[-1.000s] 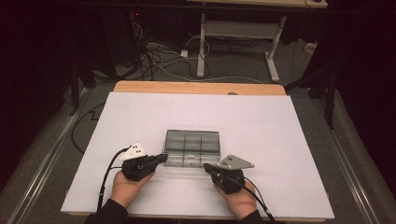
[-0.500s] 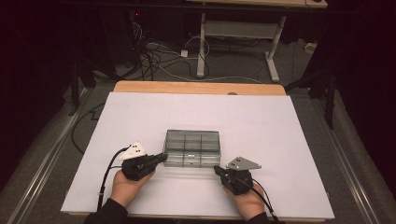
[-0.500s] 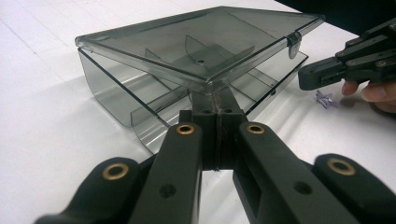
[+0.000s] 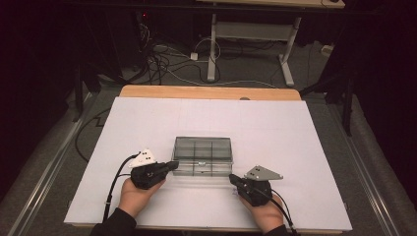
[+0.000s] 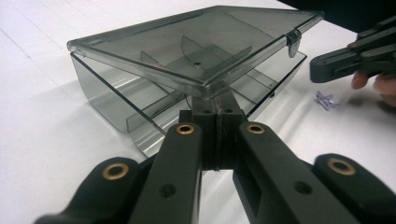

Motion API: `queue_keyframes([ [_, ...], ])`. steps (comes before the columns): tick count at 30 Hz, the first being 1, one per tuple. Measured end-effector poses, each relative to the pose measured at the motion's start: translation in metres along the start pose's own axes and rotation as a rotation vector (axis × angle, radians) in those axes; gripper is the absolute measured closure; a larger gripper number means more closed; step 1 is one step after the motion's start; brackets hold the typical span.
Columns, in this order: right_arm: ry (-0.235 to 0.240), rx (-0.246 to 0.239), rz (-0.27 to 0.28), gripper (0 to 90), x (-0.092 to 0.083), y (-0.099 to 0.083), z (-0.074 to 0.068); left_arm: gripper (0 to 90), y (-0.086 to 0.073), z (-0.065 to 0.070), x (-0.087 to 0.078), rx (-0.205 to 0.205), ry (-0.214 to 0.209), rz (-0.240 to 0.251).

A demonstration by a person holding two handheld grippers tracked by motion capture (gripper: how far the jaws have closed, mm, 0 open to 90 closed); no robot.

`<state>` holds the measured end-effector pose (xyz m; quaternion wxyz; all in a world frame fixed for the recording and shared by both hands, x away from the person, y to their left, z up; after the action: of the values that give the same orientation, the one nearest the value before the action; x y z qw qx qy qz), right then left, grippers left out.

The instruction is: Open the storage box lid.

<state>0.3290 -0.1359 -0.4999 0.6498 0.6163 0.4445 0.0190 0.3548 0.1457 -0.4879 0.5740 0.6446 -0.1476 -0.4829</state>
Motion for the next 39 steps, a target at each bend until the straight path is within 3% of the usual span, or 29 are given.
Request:
queue_keyframes([
  [5,0.002,0.003,0.001,77.3,-0.012,-0.006,0.006,88.4,0.002,-0.001,-0.002,0.006,0.001,0.0],
  [10,0.004,0.027,0.006,55.8,-0.017,-0.006,0.013,88.4,0.004,-0.006,-0.005,0.006,0.011,-0.001],
  [13,0.043,0.058,0.012,43.6,-0.019,-0.009,0.015,88.4,0.007,-0.008,-0.005,0.014,0.016,0.003],
  [20,0.008,0.01,0.023,17.9,-0.024,-0.015,0.019,88.4,0.013,-0.014,-0.001,-0.003,0.009,-0.005],
  [26,-0.007,-0.001,0.018,12.0,-0.027,-0.018,0.02,88.4,0.017,-0.018,0.001,-0.01,0.008,-0.012],
  [31,-0.014,-0.009,0.001,0.3,-0.026,-0.019,0.02,88.4,0.022,-0.02,0.001,0.001,0.019,-0.013],
  [39,-0.029,-0.012,-0.004,0.3,-0.024,-0.019,0.019,88.4,0.029,-0.027,0.005,0.003,0.035,-0.018],
])
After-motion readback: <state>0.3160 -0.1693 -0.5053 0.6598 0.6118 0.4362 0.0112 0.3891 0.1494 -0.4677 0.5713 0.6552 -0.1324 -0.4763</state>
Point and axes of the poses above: each handheld gripper's, and its own axes: x roughly forward along the jaws, y roughly out of its top, z roughly to its right, the point moved 5 cm from there along x, roughly forward along the jaws, and after that the axes turned 5 degrees about x, right-handed, at the moved point
